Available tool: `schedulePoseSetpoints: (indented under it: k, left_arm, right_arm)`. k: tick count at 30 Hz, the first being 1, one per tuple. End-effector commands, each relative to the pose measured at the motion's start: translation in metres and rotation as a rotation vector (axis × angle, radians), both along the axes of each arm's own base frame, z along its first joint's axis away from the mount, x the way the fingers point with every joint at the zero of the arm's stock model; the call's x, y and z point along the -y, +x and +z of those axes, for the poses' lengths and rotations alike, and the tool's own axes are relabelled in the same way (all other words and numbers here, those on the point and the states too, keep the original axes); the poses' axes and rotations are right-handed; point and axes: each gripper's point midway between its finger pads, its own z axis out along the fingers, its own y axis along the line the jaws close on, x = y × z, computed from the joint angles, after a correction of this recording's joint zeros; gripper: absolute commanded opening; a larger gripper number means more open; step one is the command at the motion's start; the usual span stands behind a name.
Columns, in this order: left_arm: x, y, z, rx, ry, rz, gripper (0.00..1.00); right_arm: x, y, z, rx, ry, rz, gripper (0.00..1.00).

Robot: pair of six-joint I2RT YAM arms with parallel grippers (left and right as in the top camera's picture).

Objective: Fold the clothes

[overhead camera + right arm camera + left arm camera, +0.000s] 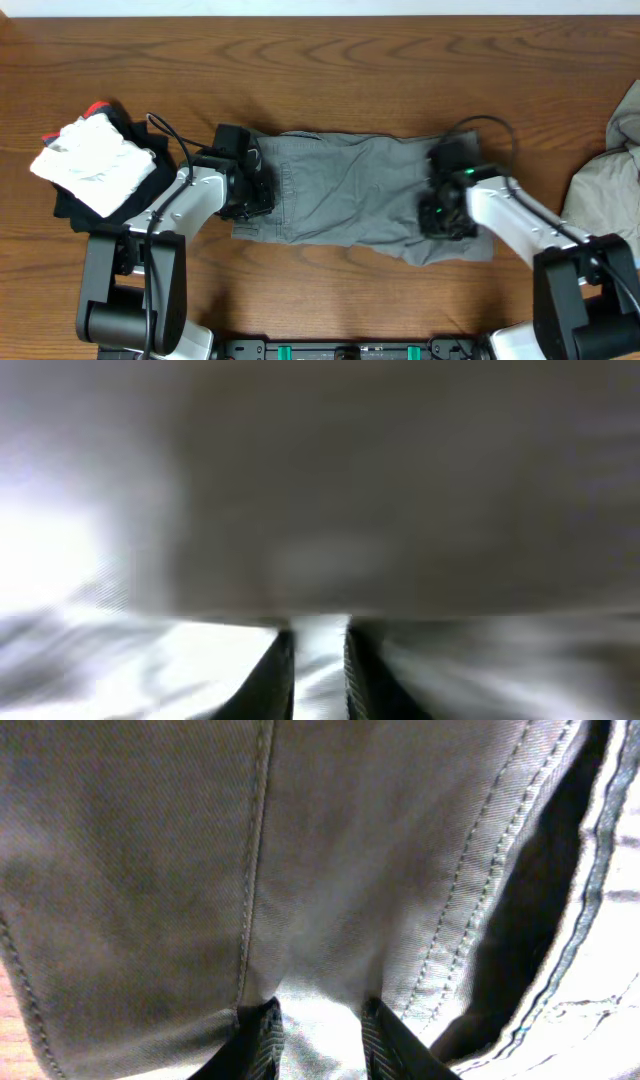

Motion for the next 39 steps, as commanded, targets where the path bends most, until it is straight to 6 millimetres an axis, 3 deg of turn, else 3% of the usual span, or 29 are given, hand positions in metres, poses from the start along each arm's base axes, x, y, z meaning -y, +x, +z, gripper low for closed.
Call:
schedulePoseSetpoints:
  k: [1, 6, 10, 11, 18, 25, 33, 36, 39]
  left_arm:
    - [-0.003, -0.006, -0.011, -0.032, 0.016, -0.003, 0.30]
    - [-0.003, -0.006, -0.011, -0.032, 0.016, -0.003, 0.29]
    - [-0.003, -0.005, -0.011, -0.031, 0.016, -0.003, 0.30]
    - [-0.003, -0.005, -0.011, -0.029, 0.015, -0.003, 0.30]
    - [-0.003, -0.003, -0.011, -0.020, 0.014, -0.003, 0.30]
    - [-0.003, -0.003, -0.011, -0.020, 0.014, -0.007, 0.29]
    - [-0.003, -0.003, -0.011, -0.019, 0.014, -0.008, 0.29]
    - [-0.005, -0.002, -0.011, -0.015, 0.027, -0.013, 0.29]
    - [-0.008, -0.002, -0.012, -0.013, 0.048, -0.010, 0.29]
  right_arm:
    - [0.043, 0.007, -0.003, 0.014, -0.095, -0.156, 0.19]
    - [0.066, -0.001, -0.002, -0.035, -0.050, -0.226, 0.33]
    - [0.073, -0.010, -0.001, -0.085, 0.071, -0.337, 0.65]
    - [0.073, -0.010, 0.000, -0.084, 0.116, -0.338, 0.68]
    - [0.063, -0.004, 0.012, -0.041, 0.385, -0.327, 0.71]
    - [0.091, -0.029, 0.002, -0.138, 0.193, -0.397, 0.70]
    - [0.131, -0.038, -0.002, -0.143, 0.042, -0.525, 0.75]
    - [0.134, -0.038, -0.001, -0.130, 0.092, -0.542, 0.75]
    - [0.124, -0.037, 0.001, -0.129, 0.176, -0.531, 0.75]
